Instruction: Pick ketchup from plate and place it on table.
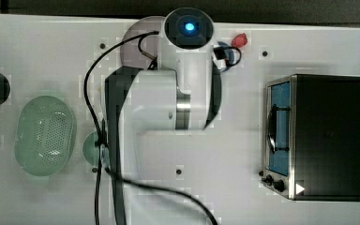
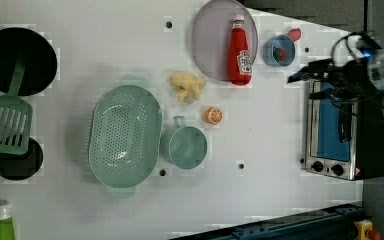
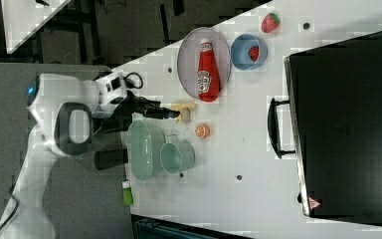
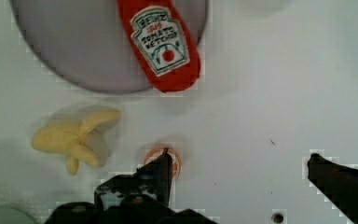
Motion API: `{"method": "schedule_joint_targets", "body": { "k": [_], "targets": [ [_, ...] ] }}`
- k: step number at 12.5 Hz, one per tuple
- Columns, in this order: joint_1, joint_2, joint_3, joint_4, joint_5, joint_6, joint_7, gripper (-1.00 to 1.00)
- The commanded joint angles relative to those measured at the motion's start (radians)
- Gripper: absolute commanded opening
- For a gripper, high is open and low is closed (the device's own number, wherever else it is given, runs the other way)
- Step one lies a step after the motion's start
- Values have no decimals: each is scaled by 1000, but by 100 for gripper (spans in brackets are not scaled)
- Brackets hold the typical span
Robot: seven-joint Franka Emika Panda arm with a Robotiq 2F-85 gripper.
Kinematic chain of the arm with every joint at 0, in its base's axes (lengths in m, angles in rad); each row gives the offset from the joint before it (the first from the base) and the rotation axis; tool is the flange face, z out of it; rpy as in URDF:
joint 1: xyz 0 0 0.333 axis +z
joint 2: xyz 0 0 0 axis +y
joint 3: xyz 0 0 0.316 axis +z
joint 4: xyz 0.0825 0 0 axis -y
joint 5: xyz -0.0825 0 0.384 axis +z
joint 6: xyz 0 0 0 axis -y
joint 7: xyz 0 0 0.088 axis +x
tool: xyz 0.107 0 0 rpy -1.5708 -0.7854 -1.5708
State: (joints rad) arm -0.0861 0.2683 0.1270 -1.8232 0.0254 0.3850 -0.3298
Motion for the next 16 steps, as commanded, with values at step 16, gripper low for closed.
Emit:
{"method": "schedule_joint_targets", "body": {
  "k": [16],
  "targets": [
    [31, 397, 11, 22, -132, 589, -296, 100]
  ]
}}
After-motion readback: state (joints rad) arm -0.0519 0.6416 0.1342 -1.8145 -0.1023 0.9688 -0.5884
